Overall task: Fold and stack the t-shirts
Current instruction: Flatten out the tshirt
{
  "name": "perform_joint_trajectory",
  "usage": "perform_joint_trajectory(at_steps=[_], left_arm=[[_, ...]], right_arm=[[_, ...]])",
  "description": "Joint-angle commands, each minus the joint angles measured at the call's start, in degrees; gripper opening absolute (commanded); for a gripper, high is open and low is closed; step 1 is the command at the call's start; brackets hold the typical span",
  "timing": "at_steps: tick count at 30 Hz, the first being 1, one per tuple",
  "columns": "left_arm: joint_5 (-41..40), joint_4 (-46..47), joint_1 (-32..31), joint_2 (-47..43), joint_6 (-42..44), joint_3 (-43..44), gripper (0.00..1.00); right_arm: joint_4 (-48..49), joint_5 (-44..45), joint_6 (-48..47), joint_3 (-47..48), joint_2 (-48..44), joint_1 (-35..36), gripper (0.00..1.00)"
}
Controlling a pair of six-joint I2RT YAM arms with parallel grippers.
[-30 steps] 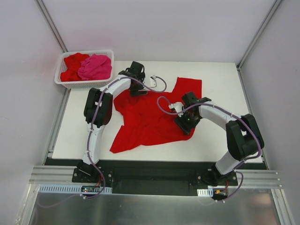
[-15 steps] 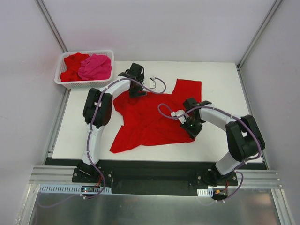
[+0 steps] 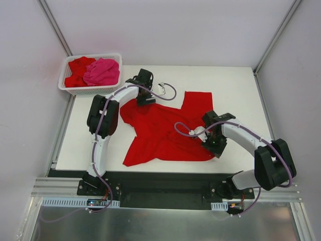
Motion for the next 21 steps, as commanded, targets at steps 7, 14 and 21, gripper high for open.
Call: perform_joint_trajectory(at_steps=[7,14,21], left_arm=[[-2.46,-1.23,-0.06,-10.67,-1.15,-0.52,0.86],[-0.71,-4.3,-1.82,-16.9,-3.95,-2.96,0.89],[5.53,-8.52,-7.79,-23.86,-7.82,-19.47,0.87]], right_arm=[[1.66,3.06,-1.62,8.8,-3.65,-5.05,0.96],[12.3,1.84,1.46,13.56,0.21,-8.57,0.96],[21.53,-4.66,2.77,17.15,11.01,-9.8,0.96]])
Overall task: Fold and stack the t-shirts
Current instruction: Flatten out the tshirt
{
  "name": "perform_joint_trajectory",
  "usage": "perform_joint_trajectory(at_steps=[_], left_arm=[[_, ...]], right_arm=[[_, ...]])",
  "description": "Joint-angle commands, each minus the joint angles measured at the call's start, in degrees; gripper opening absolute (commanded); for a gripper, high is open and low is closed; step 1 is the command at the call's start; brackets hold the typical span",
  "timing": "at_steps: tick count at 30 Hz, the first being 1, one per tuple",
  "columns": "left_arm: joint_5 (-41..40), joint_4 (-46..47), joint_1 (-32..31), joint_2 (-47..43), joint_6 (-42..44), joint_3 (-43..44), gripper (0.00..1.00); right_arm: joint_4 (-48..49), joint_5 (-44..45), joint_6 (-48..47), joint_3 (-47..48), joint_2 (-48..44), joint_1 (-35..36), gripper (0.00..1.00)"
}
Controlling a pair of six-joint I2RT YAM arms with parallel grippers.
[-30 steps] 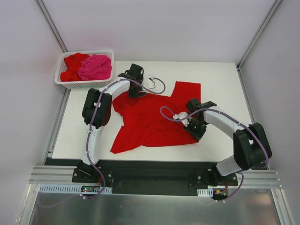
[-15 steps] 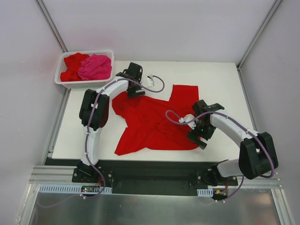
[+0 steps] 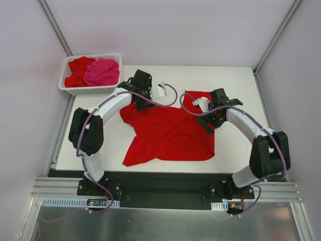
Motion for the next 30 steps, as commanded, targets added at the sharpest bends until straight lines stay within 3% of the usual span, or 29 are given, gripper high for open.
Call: perform_joint_trajectory(at_steps=[1,6,15,30], left_arm=[[5.8,-5.9,-4.71,-3.36,-4.41,-8.39,0.87],[9.31,-6.87,-8.59,-2.31,-8.63,-10.34,0.85],[10.11,-7.75,-8.68,-0.37,-11.97,-10.59,0.84],[9.94,-9.94,-9.64,-5.55,-17.51,-15.96,0.84]], right_arm=[[6.08,-6.66,2.62,5.3,7.61,-0.99,0.96],[9.69,-8.95,3.78,11.53,15.25,-1.35,0.96],[6.27,-5.8,-3.17,22.96,25.02,-1.52,0.96],[3.98,-0.17,-6.24,34.48,37.32,-2.84,0.96]])
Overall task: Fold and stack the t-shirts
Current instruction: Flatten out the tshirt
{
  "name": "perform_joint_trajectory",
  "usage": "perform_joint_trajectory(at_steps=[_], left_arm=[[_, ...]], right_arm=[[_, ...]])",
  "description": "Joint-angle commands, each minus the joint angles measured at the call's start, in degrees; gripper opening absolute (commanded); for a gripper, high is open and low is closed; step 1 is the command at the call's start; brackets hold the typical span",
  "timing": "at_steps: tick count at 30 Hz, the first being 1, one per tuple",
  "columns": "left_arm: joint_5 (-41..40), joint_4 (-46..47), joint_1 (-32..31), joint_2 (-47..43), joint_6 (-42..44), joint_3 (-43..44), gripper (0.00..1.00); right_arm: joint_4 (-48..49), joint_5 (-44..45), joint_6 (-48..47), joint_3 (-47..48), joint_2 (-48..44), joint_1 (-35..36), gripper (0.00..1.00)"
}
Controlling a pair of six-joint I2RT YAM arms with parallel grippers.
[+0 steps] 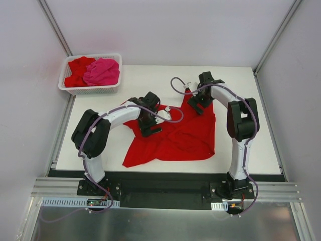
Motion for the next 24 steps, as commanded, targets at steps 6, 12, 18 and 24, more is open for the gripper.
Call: perform_joint_trajectory(at_steps=[6,12,18,24], left_arm=[[0.45,-4.27,-1.56,-7.73,-4.39,-2.76,0.84],[-0.17,-5.68,-2.44,-9.75,-4.48,-4.61,0.85],[-0.43,-6.3,-2.7,-10.2,-4.56,-4.0,0.85],[0.18,-6.38,-2.7,-9.76,-4.56,-2.86,0.85]], right_arm=[[2.46,9.39,-5.8,9.3,6.35,-1.38,0.96],[4.58,13.97,-8.27,17.56,11.45,-2.26,0.96],[8.26,18.01,-13.45,23.45,16.47,-2.52,0.96],[21.42,23.71,-19.94,26.18,17.53,-2.52,0.96]])
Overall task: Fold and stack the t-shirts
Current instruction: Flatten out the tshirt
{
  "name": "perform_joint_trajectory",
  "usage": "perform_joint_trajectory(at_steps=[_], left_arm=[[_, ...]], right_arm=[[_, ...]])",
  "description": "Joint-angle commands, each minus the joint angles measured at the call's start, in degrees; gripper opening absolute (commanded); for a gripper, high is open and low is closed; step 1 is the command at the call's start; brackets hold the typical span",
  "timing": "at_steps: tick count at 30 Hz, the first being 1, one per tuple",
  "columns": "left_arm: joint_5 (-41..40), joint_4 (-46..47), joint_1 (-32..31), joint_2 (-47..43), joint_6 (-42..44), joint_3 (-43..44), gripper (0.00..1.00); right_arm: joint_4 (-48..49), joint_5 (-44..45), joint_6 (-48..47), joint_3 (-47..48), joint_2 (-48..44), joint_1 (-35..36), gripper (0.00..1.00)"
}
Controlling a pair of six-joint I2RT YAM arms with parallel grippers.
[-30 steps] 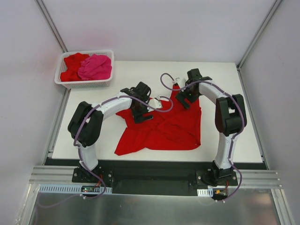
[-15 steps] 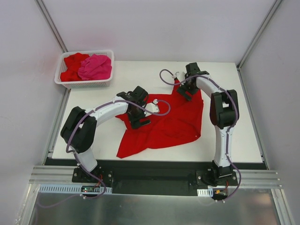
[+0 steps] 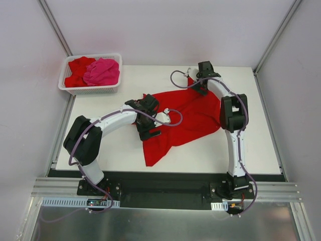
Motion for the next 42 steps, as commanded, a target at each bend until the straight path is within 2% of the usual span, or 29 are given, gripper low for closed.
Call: perform_joint_trajectory(at_steps=[1,4,6,8,9,10,12,13,15,16,19,22,24,25,27,29,33,38,42], left_arm=[[0.79,-2.56,-0.58,-2.22,-0.96,1.38,0.85],[1.58,-2.64,-0.85,-2.13,-1.49,2.26,0.85],[2.2,-2.64,-0.85,-2.3,-1.49,2.7,0.85],[2.2,-2.64,-0.93,-2.39,-1.05,2.88,0.85],[1.94,-2.65,-0.93,-2.31,-0.96,3.05,0.86],[1.68,-2.82,-0.93,-2.22,-0.96,3.32,0.85],[1.15,-3.43,-0.93,-2.39,-0.87,4.72,0.86],[0.97,-3.52,-0.85,-2.57,-0.78,5.25,0.86],[0.88,-3.79,-0.85,-3.44,-0.43,6.83,0.87],[0.8,-3.79,-0.67,-3.71,-0.34,7.44,0.87],[-0.96,-3.61,-0.23,-4.68,-0.43,10.43,0.87],[-3.07,-1.6,2.83,-4.24,-0.34,14.47,0.87],[-3.16,-0.46,6.52,-1.53,-1.31,18.95,0.87],[-3.07,0.25,7.75,-0.38,-1.48,20.27,0.87],[-2.29,1.48,11.26,3.47,-1.58,23.79,0.86],[-0.7,3.41,13.29,6.03,-0.35,25.9,0.85],[0.97,4.91,16.64,14.19,2.38,28.1,0.83],[0.71,4.91,17.08,18.7,4.75,27.93,0.82],[1.23,4.91,17.08,18.18,4.93,26.18,0.82]], right_arm=[[17.16,8.67,-6.78,2.45,0.32,-0.64,0.96],[27.02,13.6,-7.49,4.28,-1.08,-1.08,0.96],[27.77,14.5,-5.83,5.25,-2.66,-1.61,0.96],[24.36,14.07,-1.44,4.82,-7.13,-1.87,0.96],[20.77,12.84,0.75,4.99,-8.98,-1.96,0.96],[11.17,8.66,7.13,5.43,-13.43,-2.14,0.96],[-1.35,1.62,13.84,8.32,-17.94,-2.4,0.96],[-12.37,-6.34,16.31,8.77,-19.96,-2.49,0.96],[-22.72,-13.59,18.7,8.69,-25.5,-0.91,0.96],[-31.56,-20.32,18.71,8.08,-27.0,-0.3,0.96],[-46.87,-29.48,18.53,5.35,-31.75,1.81,0.96],[-59.27,-39.15,15.29,0.28,-34.04,2.61,0.96],[-62.92,-41.65,9.43,-5.35,-35.7,3.92,0.96],[-64.33,-41.83,7.74,-11.38,-36.15,4.62,0.96],[-62.94,-41.48,6.14,-16.25,-36.68,5.86,0.96],[-56.02,-39.57,8.06,-22.39,-37.03,6.03,0.96],[-45.64,-32.35,12.02,-24.98,-33.61,6.74,0.96],[-32.11,-25.5,13.52,-26.46,-31.84,7.79,0.96],[-17.98,-21.19,13.52,-33.56,-33.86,8.5,0.96]])
